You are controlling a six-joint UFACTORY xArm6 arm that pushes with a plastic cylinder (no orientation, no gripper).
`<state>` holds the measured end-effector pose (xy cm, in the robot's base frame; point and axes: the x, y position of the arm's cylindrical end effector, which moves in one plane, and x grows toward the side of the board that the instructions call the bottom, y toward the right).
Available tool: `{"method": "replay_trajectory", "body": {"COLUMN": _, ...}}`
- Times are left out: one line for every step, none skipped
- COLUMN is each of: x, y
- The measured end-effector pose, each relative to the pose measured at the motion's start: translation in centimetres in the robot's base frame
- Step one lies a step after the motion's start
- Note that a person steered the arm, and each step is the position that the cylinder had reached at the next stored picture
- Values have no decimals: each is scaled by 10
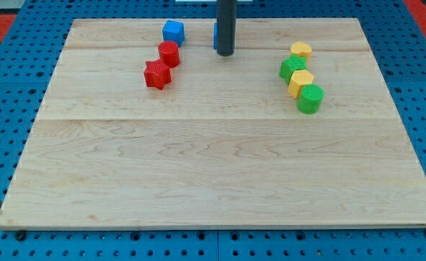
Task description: Place the blue triangle near to the right side of the red circle
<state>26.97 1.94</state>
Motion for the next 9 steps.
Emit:
{"method": "replay_trajectory", "body": {"x": -27, "y": 1}}
{"method": "replay_trajectory", "body": {"x": -12, "y": 43}}
{"method": "replay_trajectory", "body": {"x": -39, "y": 60}}
{"method": "replay_trajectory", "body": {"x": -77, "y": 58}}
{"method": "replay_trajectory", "body": {"x": -77, "y": 32}}
{"method": "replay_trajectory", "body": {"x": -77, "y": -10}}
{"method": "replay_trajectory", "body": {"x": -50, "y": -11}}
{"method": "replay_trajectory", "body": {"x": -14, "y": -10}}
{"method": "replay_trajectory", "body": {"x": 9, "y": -10}}
